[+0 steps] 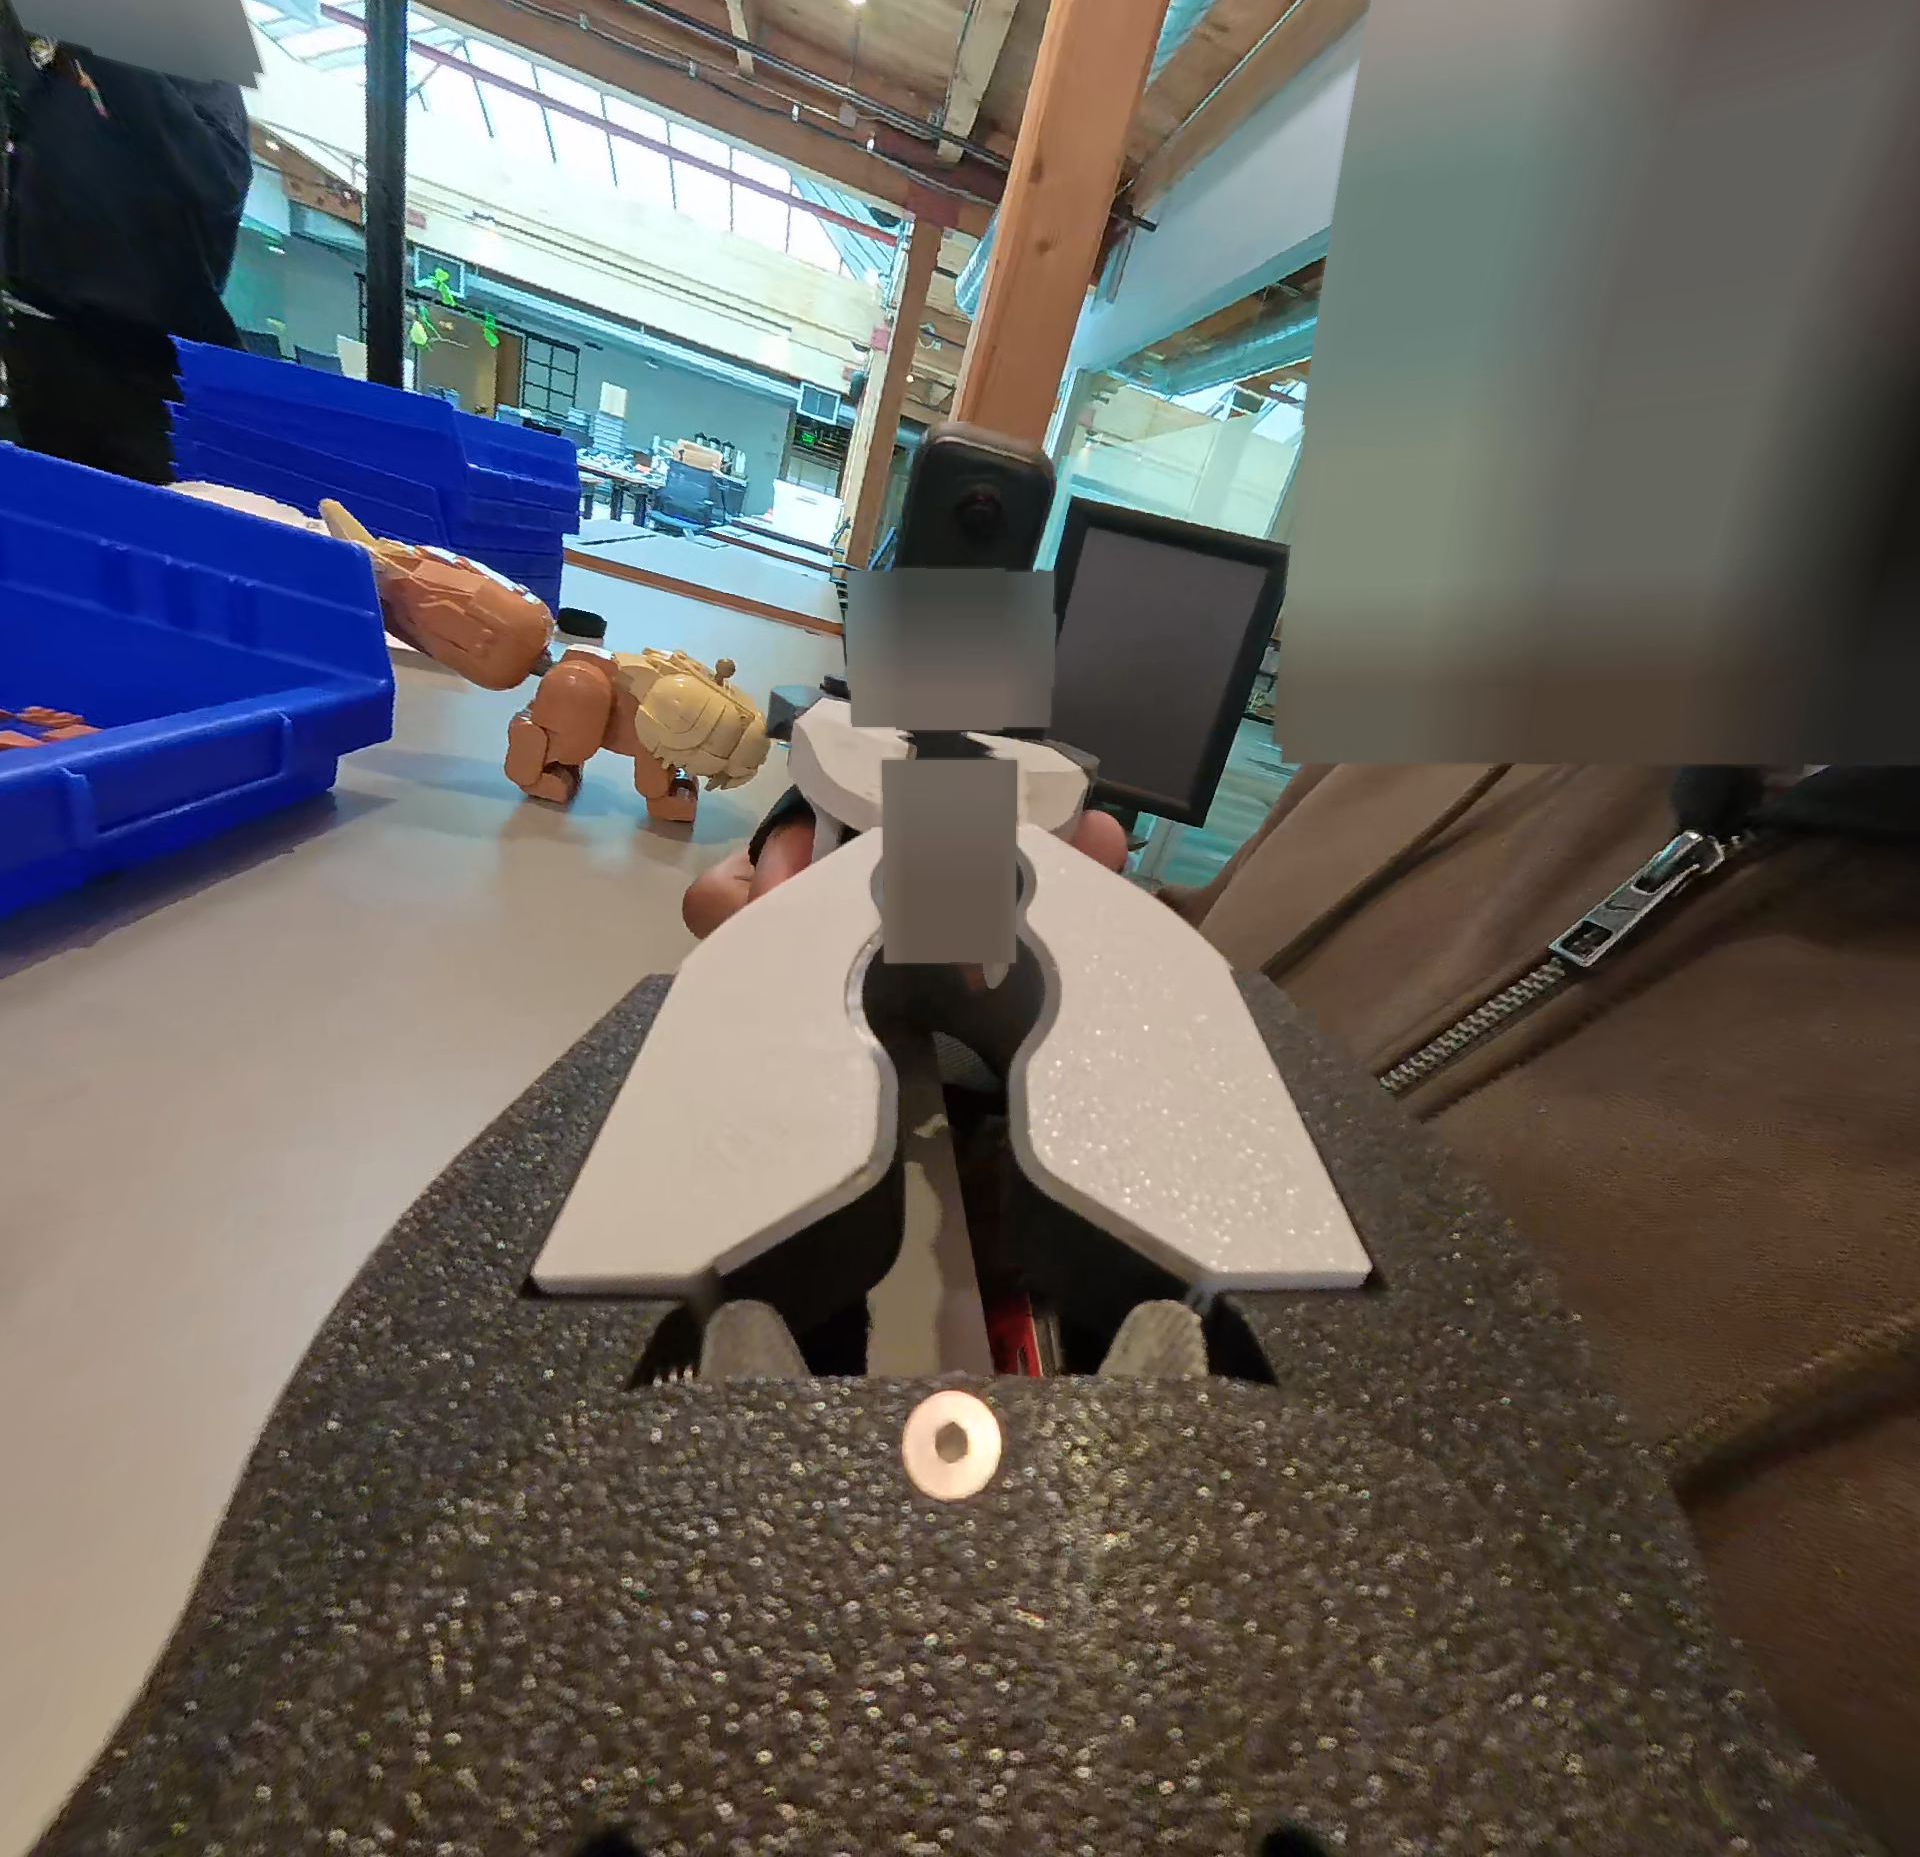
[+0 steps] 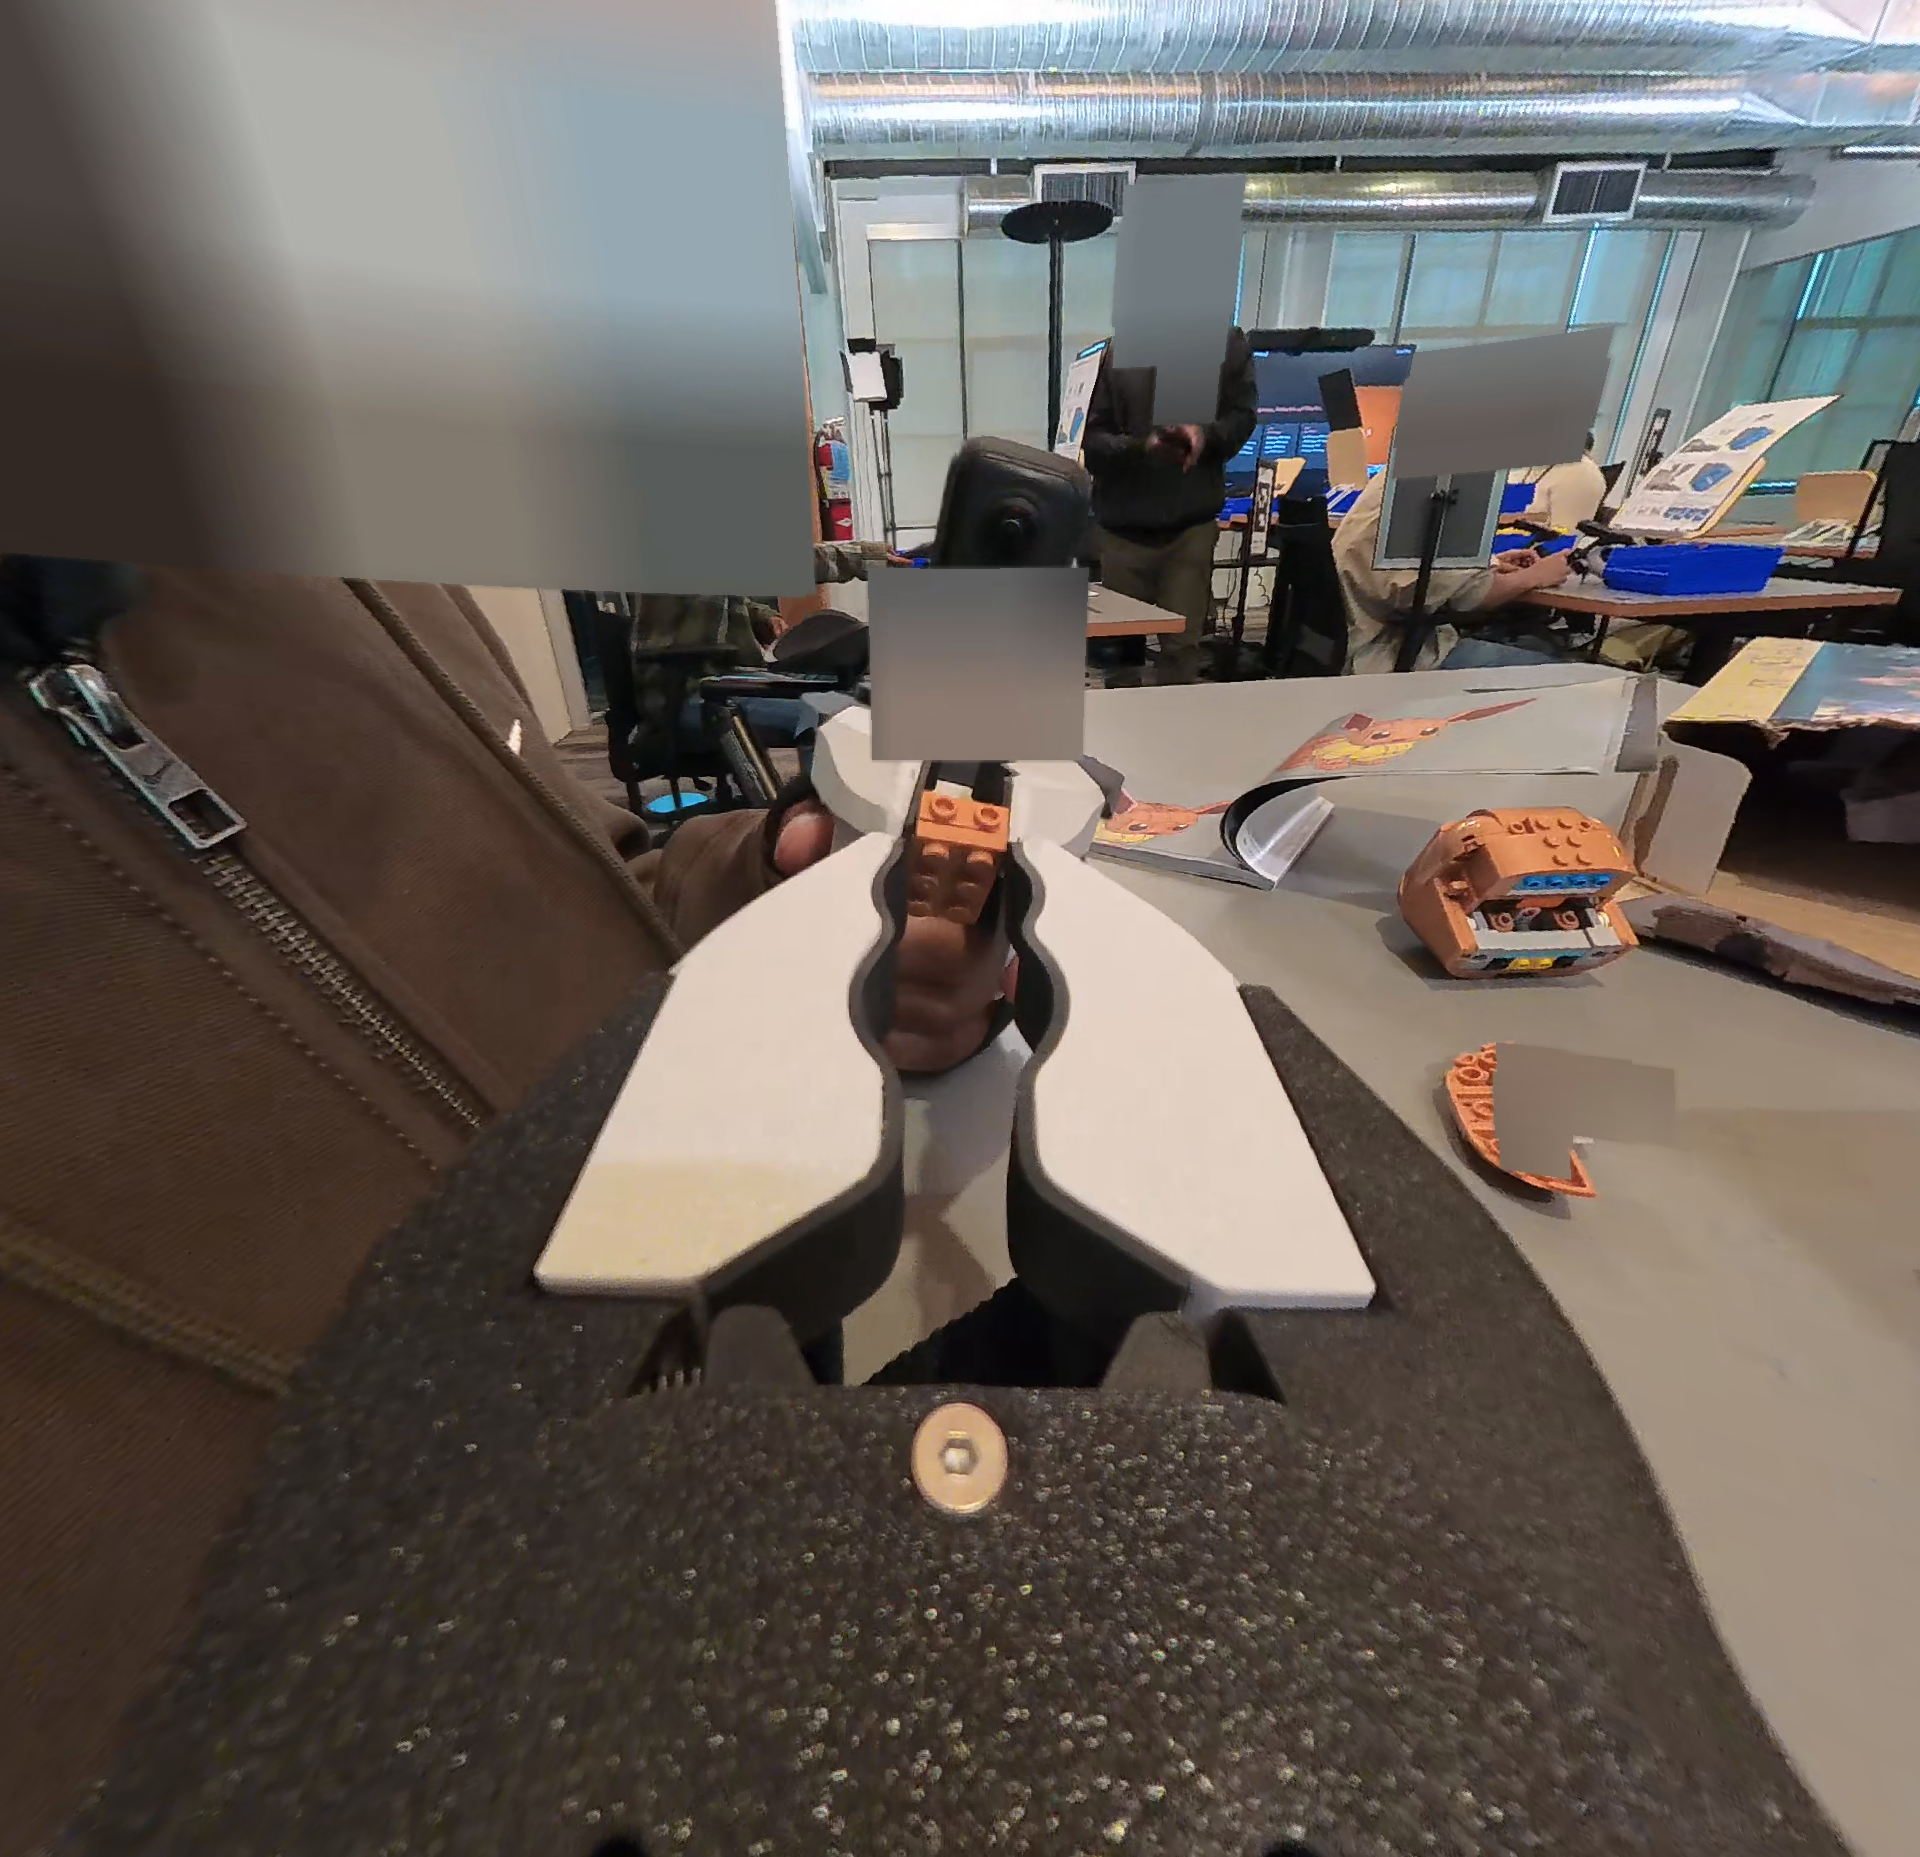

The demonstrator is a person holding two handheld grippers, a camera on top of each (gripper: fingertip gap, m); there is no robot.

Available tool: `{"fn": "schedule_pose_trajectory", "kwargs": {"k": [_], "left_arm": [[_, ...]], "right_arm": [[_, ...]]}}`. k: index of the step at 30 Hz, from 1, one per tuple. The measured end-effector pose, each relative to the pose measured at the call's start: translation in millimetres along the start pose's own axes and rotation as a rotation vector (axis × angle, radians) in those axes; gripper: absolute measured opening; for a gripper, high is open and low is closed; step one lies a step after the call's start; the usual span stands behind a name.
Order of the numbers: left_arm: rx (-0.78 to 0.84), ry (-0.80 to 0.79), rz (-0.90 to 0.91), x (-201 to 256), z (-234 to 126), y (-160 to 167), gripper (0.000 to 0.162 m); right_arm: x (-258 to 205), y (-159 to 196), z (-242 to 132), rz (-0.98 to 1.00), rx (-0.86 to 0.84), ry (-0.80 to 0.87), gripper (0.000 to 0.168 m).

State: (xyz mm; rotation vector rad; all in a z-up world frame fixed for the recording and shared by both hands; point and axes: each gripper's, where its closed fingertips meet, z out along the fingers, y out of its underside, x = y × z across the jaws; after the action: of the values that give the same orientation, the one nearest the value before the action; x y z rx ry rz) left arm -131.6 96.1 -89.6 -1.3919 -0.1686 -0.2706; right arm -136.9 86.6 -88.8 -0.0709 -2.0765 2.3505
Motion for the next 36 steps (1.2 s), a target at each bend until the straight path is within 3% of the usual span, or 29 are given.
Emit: {"fn": "schedule_pose_trajectory", "kwargs": {"k": [13, 23, 36], "left_arm": [[-0.032, -0.051, 0.128, 1, 1, 4, 0.016], [-0.079, 0.068, -0.212, 7, 2, 10, 0.016], [-0.084, 0.196, -0.344, 16, 2, 8, 0.016]], "right_arm": [[-3, 0, 0, 0.035, 0.003, -0.033, 0.015], [-10, 6, -3, -0.066, -0.061, -0.06, 0.016], [-17, 3, -3, -0.045, -0.036, -0.127, 0.015]]}}
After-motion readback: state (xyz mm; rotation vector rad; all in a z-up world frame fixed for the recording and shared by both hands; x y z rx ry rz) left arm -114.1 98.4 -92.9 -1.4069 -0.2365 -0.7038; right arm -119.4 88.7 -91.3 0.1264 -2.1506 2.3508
